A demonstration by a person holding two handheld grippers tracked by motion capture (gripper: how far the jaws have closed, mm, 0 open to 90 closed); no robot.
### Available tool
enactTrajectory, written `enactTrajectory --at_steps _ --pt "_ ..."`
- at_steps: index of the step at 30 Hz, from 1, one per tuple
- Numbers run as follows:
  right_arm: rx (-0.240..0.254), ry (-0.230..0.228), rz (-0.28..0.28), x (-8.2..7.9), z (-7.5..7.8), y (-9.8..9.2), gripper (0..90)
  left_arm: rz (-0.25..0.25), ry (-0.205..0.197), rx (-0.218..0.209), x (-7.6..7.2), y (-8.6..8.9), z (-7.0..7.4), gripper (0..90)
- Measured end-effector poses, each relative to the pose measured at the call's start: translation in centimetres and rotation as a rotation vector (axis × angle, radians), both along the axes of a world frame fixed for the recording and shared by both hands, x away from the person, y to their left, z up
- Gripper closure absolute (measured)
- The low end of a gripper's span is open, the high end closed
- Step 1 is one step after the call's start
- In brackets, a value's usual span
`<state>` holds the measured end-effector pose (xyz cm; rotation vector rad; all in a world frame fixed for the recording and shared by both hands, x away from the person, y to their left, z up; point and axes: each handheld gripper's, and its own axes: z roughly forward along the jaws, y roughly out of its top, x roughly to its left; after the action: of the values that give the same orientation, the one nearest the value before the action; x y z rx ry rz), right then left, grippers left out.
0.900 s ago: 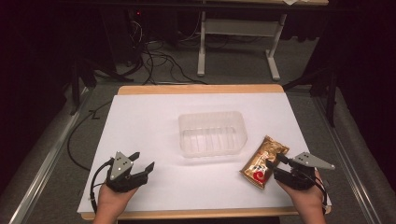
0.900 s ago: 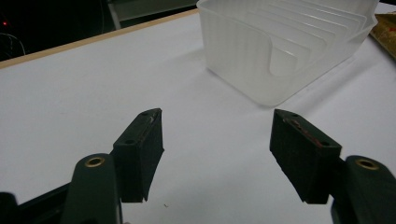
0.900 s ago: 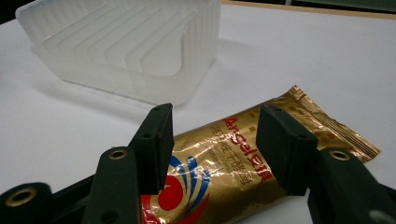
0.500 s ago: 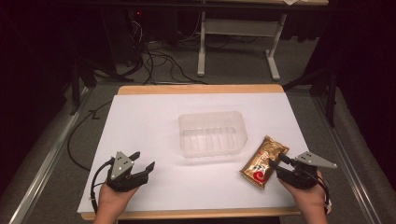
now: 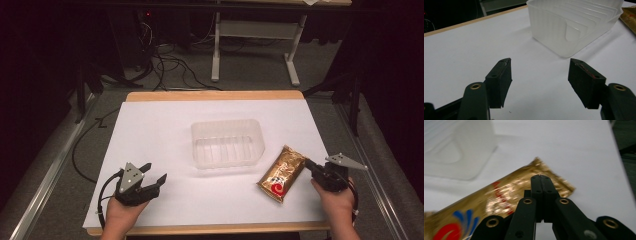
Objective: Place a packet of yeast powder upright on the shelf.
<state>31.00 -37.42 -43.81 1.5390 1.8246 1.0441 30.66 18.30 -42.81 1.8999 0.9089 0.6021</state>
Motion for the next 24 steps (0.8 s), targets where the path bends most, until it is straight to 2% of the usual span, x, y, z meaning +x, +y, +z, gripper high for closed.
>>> enactTrajectory --at_steps 1,3,6,8,9,10,11,13,16,19,20,24 --pt "-0.009 0.0 -0.039 0.9 -0.1 -0.6 90.0 0.0 -0.001 0.0 0.0 -0.1 0.0 36.1" --pt "-0.014 0.001 -0.047 1.2 -0.2 -0.7 90.0 -0.001 -0.001 0.001 0.0 -0.1 0.0 36.1" --pt "-0.059 0.012 -0.055 2.9 -0.3 -0.5 90.0 0.002 0.004 0.002 0.0 -0.1 -0.1 36.1" --pt "-0.061 0.023 -0.055 3.6 -0.5 -0.5 90.0 0.004 0.006 0.0 0.0 -0.1 -0.1 36.1" --pt "-0.076 0.048 -0.039 4.6 -0.9 -0.3 90.0 0.006 0.007 0.001 0.0 -0.1 -0.1 36.1" --pt "-0.076 0.048 -0.039 4.6 -0.9 -0.3 90.0 0.006 0.007 0.001 0.0 -0.1 -0.1 36.1" --pt "-0.077 0.102 -0.009 5.8 -1.6 -0.2 90.0 0.007 0.006 0.003 -0.1 -0.1 -0.2 36.0" --pt "-0.087 0.123 -0.009 6.3 -2.0 -0.1 90.0 0.007 0.006 0.008 -0.1 -0.2 -0.2 36.0" --pt "-0.099 0.14 -0.003 6.6 -2.2 -0.2 90.0 0.004 0.01 0.011 -0.1 -0.2 -0.3 36.0" --pt "-0.114 0.216 0.006 6.7 -3.2 -0.2 90.0 0.002 0.01 0.015 -0.1 -0.4 -0.3 36.0" --pt "-0.097 0.213 0.002 6.6 -3.2 -0.3 90.0 0.002 0.01 0.015 -0.1 -0.4 -0.3 36.0" --pt "-0.112 0.218 0.007 6.1 -3.2 -0.2 90.0 0.003 0.004 0.014 -0.2 -0.4 -0.2 36.0"
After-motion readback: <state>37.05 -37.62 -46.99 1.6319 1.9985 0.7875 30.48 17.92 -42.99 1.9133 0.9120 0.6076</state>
